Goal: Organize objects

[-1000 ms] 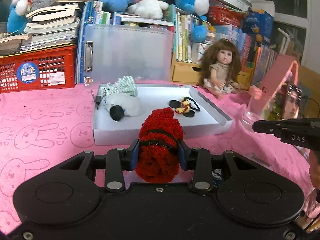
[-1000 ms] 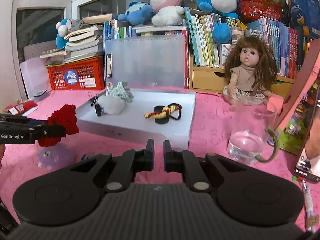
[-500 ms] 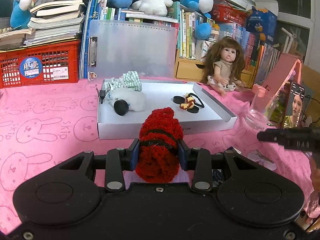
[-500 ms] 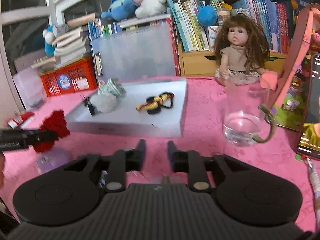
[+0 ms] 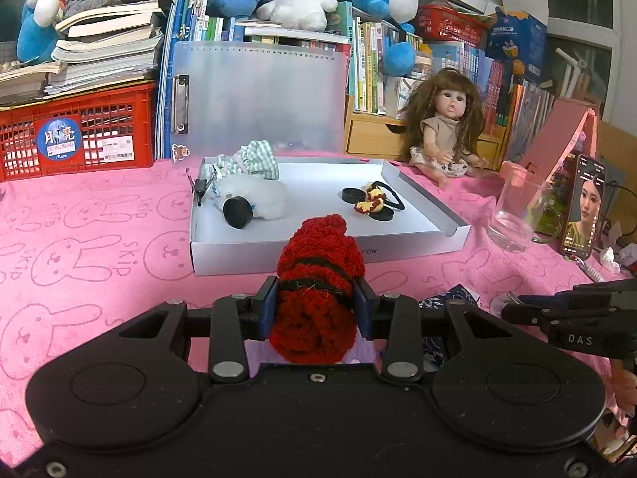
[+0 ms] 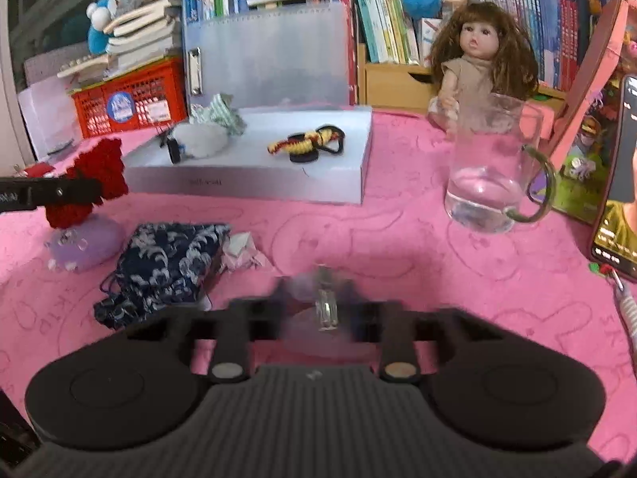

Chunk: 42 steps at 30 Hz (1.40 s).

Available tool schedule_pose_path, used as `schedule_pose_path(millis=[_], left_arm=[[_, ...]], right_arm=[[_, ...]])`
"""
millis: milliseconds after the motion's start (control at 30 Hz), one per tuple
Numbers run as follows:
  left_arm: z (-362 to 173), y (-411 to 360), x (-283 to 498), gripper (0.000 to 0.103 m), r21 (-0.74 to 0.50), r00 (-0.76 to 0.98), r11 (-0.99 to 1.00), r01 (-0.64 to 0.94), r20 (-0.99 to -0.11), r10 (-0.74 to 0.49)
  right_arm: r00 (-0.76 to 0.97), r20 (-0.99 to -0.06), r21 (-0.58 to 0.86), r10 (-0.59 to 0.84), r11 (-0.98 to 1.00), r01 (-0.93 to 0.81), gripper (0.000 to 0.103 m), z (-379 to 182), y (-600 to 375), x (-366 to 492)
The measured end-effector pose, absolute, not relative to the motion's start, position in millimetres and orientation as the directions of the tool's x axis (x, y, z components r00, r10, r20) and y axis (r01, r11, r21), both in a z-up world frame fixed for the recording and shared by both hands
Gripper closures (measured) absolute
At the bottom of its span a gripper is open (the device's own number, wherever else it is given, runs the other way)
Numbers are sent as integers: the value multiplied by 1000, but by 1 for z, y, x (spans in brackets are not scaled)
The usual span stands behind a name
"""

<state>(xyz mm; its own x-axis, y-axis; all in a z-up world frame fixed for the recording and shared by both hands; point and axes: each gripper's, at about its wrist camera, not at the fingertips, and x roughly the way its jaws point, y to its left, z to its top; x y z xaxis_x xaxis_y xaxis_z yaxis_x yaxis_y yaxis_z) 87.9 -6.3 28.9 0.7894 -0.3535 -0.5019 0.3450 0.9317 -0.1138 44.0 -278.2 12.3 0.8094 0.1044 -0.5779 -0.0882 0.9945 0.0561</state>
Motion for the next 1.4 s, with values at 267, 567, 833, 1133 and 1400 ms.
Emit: schedule_pose_path(millis=[267, 567, 833, 1133, 1400], left_arm=[[32, -2, 92, 67, -134, 789, 933, 334, -502, -354], [43, 3, 108, 67, -158, 803, 939, 304, -488, -342], [40, 3, 106, 67, -153, 799, 937, 313, -490, -348], [34, 3, 97, 67, -142, 793, 936, 322, -500, -348], [29, 3, 94, 67, -141, 790, 937, 319, -507, -346]], right_arm=[[830, -542, 58, 131, 991, -119, 91, 26, -273, 42], [855, -496, 53, 153, 988, -146, 96, 48, -268, 54], [864, -486, 57, 132, 991, -119, 86, 53, -283, 56], [807, -548, 1, 220, 965, -263, 29, 29, -289, 41], [798, -577, 48, 176, 982, -182, 56, 11, -293, 36]])
